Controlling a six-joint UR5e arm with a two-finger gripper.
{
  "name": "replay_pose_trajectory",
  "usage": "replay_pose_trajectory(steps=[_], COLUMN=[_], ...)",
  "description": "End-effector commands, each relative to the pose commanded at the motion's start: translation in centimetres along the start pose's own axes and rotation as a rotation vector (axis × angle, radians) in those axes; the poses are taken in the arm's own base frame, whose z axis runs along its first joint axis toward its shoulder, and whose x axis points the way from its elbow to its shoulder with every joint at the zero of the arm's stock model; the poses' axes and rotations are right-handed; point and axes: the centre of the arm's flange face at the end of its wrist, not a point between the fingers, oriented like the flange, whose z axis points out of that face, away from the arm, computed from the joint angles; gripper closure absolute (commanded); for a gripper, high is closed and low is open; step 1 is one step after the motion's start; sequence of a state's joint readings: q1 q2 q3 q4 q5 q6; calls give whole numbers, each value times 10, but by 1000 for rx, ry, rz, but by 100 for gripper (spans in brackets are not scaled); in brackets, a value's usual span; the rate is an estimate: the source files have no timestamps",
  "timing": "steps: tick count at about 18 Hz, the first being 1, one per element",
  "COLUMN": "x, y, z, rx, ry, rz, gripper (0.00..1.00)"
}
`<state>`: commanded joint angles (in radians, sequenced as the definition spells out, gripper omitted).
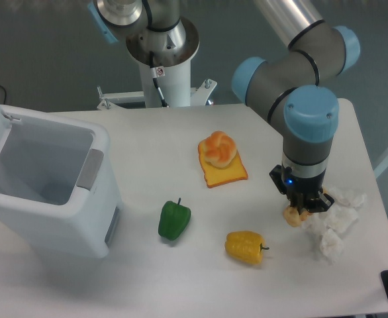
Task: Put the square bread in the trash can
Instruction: 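Lift the held square bread piece up from beside the tissue, then carry the bread with the gripper over the white trash bin opening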
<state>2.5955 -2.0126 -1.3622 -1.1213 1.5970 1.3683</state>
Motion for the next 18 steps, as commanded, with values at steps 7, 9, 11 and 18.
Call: replay_pose_trajectory(steps=[7,9,11,18], x=[32,45,67,148], y=[-21,-34,-51,-79], z=[-45,-62,-85,-163], rx=[137,183,216,359], ry=[-5,-2,-8,-8], rz=[-88,-166,-173,-255], gripper=[78,78,77,77])
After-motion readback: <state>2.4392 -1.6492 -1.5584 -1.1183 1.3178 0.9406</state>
